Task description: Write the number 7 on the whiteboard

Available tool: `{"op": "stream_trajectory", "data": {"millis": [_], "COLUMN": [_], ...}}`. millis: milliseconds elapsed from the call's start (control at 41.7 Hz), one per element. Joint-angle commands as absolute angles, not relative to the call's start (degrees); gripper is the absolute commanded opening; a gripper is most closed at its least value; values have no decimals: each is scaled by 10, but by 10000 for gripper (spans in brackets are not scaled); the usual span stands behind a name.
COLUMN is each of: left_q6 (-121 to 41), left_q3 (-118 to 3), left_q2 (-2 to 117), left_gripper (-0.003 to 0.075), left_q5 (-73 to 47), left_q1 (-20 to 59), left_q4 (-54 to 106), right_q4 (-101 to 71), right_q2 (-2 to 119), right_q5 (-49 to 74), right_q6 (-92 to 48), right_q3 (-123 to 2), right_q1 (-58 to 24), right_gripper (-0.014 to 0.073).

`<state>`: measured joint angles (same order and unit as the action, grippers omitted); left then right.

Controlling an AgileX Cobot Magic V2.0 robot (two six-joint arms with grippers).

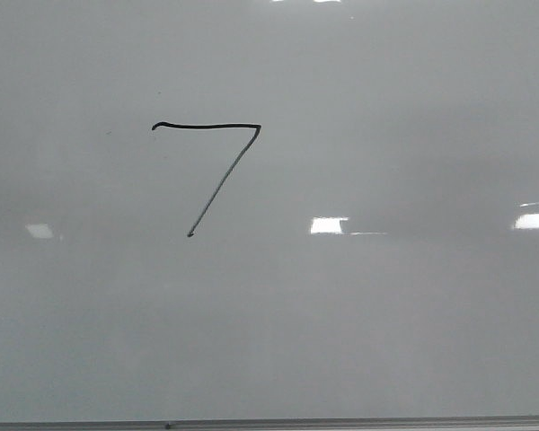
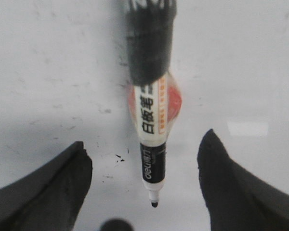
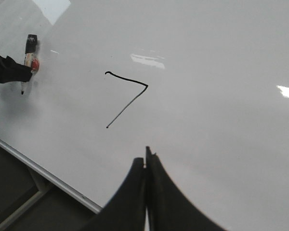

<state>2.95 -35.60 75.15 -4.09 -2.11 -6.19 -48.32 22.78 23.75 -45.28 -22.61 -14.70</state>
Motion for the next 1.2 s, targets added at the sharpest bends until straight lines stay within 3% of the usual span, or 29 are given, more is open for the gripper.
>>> {"op": "stream_trajectory", "data": {"millis": [0,240,360,744,1176], "left_q6": [34,32,32,32,32], "left_q3": [-371,-361,-327,-241,-238], "left_q2": [671,504,411,185,157], "left_gripper": [482,475,419,-11,-20], "left_q5": [-25,-83,-94,-141,-145], "left_q1": [-22,-22,-22,-22,-22], "left_q4": [-58,-58,-58,-58,-58], "right_q4": [-501,-501,-501,-501,-501], "right_q2": [230,230,230,230,230], "right_q5": [204,202,202,202,203], "right_q6": [-454,-454,-454,-454,-454], "right_q3": [-243,-243,-243,-243,-243], "right_q1": [-144,-144,-144,-144,-144], "right_gripper": [-68,-68,-68,-68,-68]}}
